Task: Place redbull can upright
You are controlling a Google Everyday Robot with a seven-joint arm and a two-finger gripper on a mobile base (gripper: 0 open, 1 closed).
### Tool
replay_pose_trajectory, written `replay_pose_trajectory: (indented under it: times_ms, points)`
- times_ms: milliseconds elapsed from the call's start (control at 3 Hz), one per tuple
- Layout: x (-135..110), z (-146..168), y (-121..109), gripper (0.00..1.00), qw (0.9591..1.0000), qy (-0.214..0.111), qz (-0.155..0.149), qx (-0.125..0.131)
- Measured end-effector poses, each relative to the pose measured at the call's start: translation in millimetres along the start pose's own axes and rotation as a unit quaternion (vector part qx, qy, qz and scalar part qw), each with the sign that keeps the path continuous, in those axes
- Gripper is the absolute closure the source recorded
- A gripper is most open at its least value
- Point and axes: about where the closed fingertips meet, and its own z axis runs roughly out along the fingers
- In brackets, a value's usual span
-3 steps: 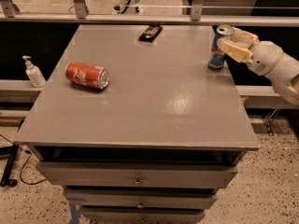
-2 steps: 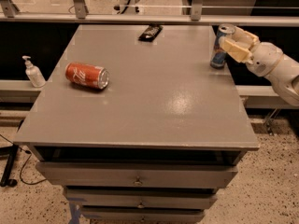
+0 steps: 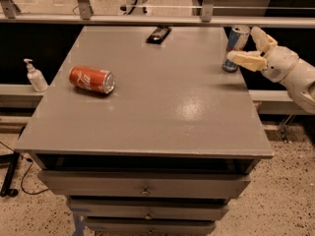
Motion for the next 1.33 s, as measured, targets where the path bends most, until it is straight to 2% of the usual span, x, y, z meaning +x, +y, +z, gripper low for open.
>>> replay_pose_trajectory:
  times_ms: [333, 667, 1000, 1333]
  points:
    - [1, -3, 0, 0.0, 1.0, 0.003, 0.002, 0.007]
    - [-20, -33, 4, 0.0, 0.9992, 0.021, -0.021, 0.027]
    - [-56, -82, 16, 0.0, 0.995, 0.069, -0.053, 0.051]
    - [-70, -91, 17, 0.0, 0.9937, 0.073, -0.063, 0.058]
